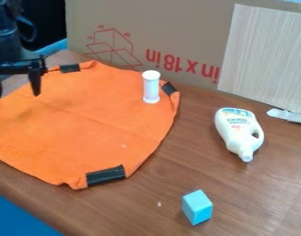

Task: Fold the cloth from bottom left to top right

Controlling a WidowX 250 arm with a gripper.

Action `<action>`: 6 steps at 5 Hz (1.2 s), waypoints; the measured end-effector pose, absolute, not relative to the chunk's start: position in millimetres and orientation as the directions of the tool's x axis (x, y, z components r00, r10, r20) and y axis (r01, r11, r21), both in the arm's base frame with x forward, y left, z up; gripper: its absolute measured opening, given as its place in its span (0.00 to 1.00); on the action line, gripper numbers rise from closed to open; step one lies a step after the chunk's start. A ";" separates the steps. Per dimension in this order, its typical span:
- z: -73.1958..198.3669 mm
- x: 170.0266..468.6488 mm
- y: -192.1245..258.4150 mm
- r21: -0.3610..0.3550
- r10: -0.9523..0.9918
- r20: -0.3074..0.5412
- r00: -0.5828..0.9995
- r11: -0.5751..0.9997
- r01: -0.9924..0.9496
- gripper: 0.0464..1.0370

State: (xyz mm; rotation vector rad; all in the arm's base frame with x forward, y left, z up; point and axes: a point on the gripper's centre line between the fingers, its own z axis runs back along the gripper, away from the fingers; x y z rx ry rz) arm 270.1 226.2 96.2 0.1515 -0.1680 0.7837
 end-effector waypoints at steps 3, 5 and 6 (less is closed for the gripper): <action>103.1 221.0 245.2 -0.022 0.681 0.246 0.690 0.715 -0.698 0.96; 87.8 205.9 244.2 0.028 0.688 0.237 0.686 0.701 -0.712 0.96; 86.3 205.3 244.6 0.031 0.691 0.241 0.681 0.696 -0.717 0.96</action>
